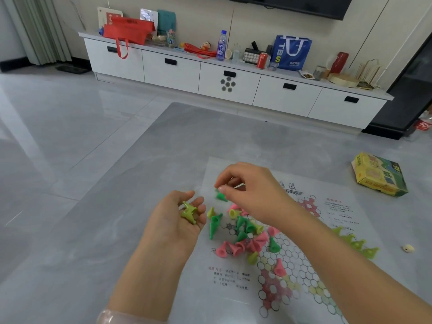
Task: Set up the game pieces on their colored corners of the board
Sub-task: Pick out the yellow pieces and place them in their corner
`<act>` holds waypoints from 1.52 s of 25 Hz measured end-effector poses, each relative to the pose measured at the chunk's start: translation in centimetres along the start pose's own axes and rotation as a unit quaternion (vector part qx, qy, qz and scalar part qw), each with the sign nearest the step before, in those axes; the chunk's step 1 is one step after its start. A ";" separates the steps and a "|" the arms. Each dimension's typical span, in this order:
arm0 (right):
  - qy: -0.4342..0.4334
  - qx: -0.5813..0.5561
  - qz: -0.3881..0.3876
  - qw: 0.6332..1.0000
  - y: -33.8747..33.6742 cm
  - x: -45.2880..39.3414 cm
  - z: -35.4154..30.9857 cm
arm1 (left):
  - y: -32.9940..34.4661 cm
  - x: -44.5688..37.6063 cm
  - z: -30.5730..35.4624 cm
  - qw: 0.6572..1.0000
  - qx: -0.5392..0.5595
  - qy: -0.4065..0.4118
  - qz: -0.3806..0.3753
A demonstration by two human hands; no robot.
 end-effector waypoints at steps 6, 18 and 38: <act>-0.060 0.079 -0.031 0.995 -1.1 3.1 -2.9 | 4.7 0.7 -4.2 0.983 -0.133 -0.040 -0.120; 0.012 0.129 -0.037 0.991 3.3 1.0 2.7 | 0.3 -0.6 0.4 0.998 0.037 0.049 -0.005; 0.191 -0.092 0.364 0.907 -15.7 17.4 10.9 | 4.9 0.5 -3.3 0.984 -0.145 0.055 -0.086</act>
Point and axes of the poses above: each hand's wrist, its own x-axis away from the middle knuckle, its own y-axis out of the palm, z = x × y, the point moved 10 cm from there along -x, towards the middle knuckle, and after that the axes turned 11 degrees about -y, right-handed, at the moved point
